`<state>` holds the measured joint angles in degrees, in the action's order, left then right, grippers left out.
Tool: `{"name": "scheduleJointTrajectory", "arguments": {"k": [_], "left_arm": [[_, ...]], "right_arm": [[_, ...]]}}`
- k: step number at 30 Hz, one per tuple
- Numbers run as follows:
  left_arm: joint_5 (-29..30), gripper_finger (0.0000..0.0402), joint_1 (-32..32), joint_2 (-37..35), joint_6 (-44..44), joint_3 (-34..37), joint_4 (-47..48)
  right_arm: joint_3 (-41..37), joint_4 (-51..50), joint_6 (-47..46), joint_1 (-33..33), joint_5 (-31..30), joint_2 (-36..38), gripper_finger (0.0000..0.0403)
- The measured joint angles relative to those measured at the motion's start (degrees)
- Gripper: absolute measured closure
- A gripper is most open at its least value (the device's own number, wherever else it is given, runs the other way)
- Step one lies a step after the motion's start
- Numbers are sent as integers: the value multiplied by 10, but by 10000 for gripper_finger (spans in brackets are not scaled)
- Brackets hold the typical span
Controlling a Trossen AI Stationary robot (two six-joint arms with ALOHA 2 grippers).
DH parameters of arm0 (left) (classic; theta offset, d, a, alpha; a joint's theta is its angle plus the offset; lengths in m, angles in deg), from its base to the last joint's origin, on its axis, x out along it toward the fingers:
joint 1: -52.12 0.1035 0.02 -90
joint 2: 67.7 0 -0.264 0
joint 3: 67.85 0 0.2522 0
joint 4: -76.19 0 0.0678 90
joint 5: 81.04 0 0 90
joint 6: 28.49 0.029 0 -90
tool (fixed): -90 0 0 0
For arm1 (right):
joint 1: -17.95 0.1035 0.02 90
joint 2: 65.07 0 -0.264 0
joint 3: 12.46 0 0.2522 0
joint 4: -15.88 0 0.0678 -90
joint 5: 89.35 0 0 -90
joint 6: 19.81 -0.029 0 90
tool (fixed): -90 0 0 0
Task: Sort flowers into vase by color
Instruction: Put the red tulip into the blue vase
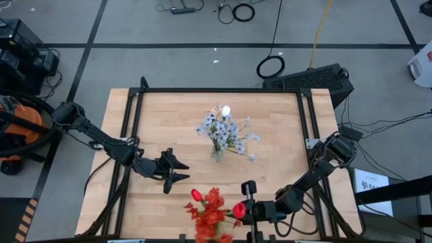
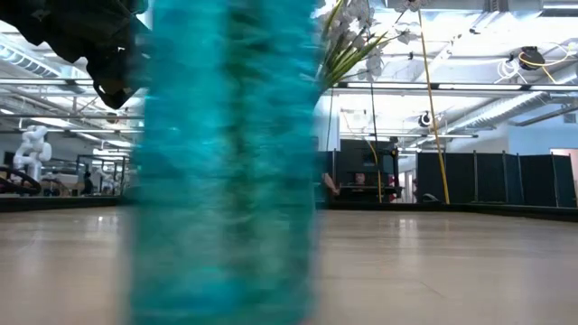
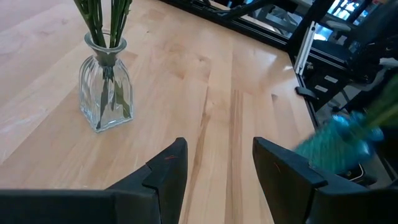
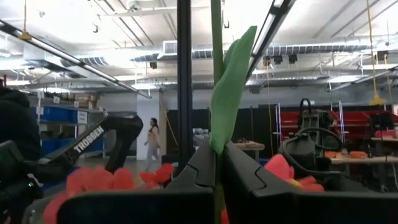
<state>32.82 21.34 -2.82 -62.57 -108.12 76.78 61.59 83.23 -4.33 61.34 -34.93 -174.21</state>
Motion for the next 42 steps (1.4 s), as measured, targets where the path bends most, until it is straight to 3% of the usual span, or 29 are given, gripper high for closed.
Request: {"name": "scheduleJointTrajectory", "arguments": {"k": [16,21,28,33,37,42], "left_arm": [[-1,215,0,-2,4,0,0],[-31,215,-4,-2,0,0,0],[-46,215,-56,-2,-1,0,1],[-7,215,-105,1,-5,0,0],[20,215,-139,48,-20,-21,-1],[46,215,-158,172,-16,-108,22]], "right_arm": [[6,-42,-12,-21,-4,-1,402],[19,-43,25,-22,-1,-1,402],[20,-42,32,-22,-2,-1,403],[20,-42,27,-27,-4,-1,403],[20,-43,18,-34,-6,-1,403],[20,-46,16,-42,-6,-1,403]]}}
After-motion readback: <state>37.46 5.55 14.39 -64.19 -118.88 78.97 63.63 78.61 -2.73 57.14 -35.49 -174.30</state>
